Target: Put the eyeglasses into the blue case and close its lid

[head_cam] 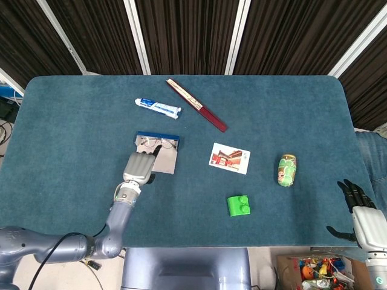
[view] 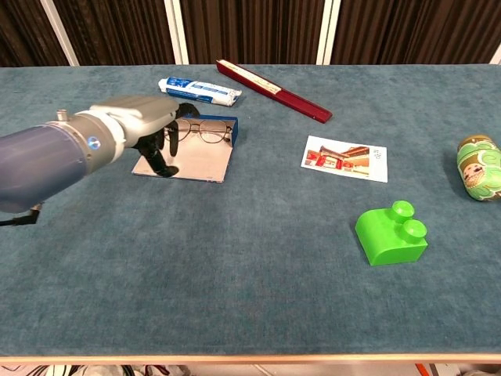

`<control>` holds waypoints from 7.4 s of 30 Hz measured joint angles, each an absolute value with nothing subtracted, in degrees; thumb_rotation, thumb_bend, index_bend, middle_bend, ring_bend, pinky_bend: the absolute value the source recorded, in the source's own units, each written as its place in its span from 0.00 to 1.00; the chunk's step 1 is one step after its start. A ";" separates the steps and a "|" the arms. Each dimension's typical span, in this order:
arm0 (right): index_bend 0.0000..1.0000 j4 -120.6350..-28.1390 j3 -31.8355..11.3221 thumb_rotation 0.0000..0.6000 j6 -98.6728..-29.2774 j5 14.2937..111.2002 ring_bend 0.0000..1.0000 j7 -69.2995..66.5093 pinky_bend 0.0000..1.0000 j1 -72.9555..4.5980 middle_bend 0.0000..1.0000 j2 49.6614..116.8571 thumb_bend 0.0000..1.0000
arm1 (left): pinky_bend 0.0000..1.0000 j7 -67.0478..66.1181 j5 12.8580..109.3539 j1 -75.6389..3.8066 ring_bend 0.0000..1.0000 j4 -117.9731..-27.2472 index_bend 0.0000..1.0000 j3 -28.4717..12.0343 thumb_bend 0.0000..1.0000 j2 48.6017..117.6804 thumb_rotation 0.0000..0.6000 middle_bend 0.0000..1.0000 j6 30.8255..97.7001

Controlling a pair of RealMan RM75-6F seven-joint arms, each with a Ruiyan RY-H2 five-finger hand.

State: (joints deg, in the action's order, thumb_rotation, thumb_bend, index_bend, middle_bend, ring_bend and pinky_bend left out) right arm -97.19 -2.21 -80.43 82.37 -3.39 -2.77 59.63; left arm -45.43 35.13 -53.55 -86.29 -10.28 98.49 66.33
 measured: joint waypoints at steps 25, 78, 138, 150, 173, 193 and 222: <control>0.00 -97.52 -2.17 1.00 -79.54 81.87 0.03 -4.38 0.18 -2.95 0.00 59.15 0.14 | 0.12 -44.03 43.66 -52.15 0.09 -75.40 0.13 -6.94 0.12 100.84 1.00 0.19 62.44; 0.00 -97.65 -2.14 1.00 -78.72 81.22 0.03 -4.89 0.18 -3.11 0.00 58.90 0.14 | 0.10 -43.87 48.39 -51.98 0.09 -63.57 0.19 -11.49 0.42 109.17 1.00 0.15 59.90; 0.00 -99.32 -2.22 1.00 -77.34 79.45 0.03 -4.58 0.18 -3.29 0.00 58.08 0.14 | 0.10 -41.43 49.26 -52.63 0.09 -55.51 0.60 -17.38 0.40 112.09 1.00 0.20 58.51; 0.00 -99.36 -2.18 1.00 -77.24 79.50 0.03 -4.71 0.18 -3.31 0.00 58.04 0.14 | 0.09 -40.96 50.33 -48.97 0.08 -62.39 0.60 -16.18 0.40 108.10 1.00 0.19 61.89; 0.00 -99.63 -2.20 1.00 -76.93 79.02 0.03 -4.38 0.18 -3.37 0.00 57.93 0.15 | 0.07 -47.63 45.97 -47.04 0.07 -74.85 0.60 -15.76 0.40 102.19 1.00 0.18 63.86; 0.00 -99.78 -2.24 1.00 -76.78 78.62 0.03 -3.97 0.18 -3.39 0.00 57.95 0.15 | 0.07 -49.53 42.14 -51.83 0.07 -69.84 0.60 -19.07 0.40 103.98 1.00 0.18 62.66; 0.00 -100.00 -2.23 1.00 -76.17 77.77 0.03 -3.11 0.18 -3.51 0.00 57.83 0.16 | 0.06 -48.84 40.01 -57.10 0.07 -55.52 0.59 -21.71 0.40 109.75 1.00 0.18 59.57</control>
State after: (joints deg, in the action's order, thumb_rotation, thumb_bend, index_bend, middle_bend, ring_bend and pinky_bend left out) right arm -100.00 -2.23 -76.17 77.77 -3.11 -3.51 57.83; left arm -48.84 40.01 -57.10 -55.52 -21.71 109.75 59.57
